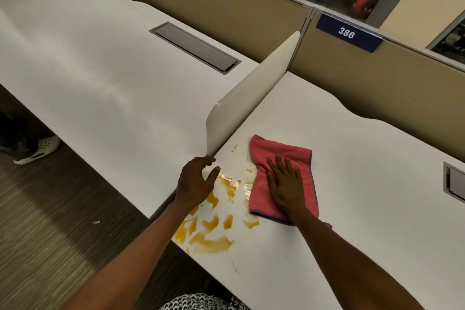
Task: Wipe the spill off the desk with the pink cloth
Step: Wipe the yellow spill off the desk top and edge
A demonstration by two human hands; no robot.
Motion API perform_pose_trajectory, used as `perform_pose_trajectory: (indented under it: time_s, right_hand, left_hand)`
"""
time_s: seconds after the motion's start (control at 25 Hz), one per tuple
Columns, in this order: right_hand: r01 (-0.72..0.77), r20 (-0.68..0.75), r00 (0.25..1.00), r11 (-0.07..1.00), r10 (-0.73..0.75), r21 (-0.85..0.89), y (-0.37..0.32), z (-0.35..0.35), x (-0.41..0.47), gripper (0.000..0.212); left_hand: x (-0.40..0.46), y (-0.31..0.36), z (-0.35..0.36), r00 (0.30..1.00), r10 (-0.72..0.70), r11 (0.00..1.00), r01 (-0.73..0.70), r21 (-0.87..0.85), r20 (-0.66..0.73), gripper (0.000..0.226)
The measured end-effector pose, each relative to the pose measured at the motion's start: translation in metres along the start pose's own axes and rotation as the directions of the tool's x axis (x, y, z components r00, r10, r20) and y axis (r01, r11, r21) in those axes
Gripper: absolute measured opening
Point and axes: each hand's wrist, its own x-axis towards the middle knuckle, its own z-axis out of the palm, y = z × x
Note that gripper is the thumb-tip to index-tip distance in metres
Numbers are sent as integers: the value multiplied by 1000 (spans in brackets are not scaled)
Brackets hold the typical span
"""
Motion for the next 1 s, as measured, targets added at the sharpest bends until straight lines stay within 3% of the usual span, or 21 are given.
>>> perform_pose_trajectory:
  time_s: [0.12,0.24,0.36,0.44,0.68,0.84,1.0]
  right_hand:
    - [113,32,993,993,-113,-24,17,-1,-12,50]
    - [47,68,997,994,-41,-96,14,-3,-11,57]
    - [-55,107,992,989,70,-136,-9,5,-13,70]
    - [-52,110,992,990,67,-134,-15,10,-20,74]
    - [-50,74,996,994,57,-98,8,11,-71,66]
    - [-207,18,978,976,209,-64,10,9,-82,75]
    - [-333,3,943,942,333,33,-27,11,-71,75]
  left_hand:
    - [-7,-5,-4,1000,-1,1000,1,5,-11,29]
    - [-19,-5,-8,1000,5,992,-2,126,-29,31]
    - [-36,10,7,984,178,945,-180,274,30,33]
    - [-45,24,22,969,232,927,-248,281,88,35]
    - [-74,18,12,986,160,938,-165,304,42,36]
    - [-104,4,-15,995,98,943,-84,321,-26,37]
    - [-146,8,-17,989,139,944,-120,308,-41,39]
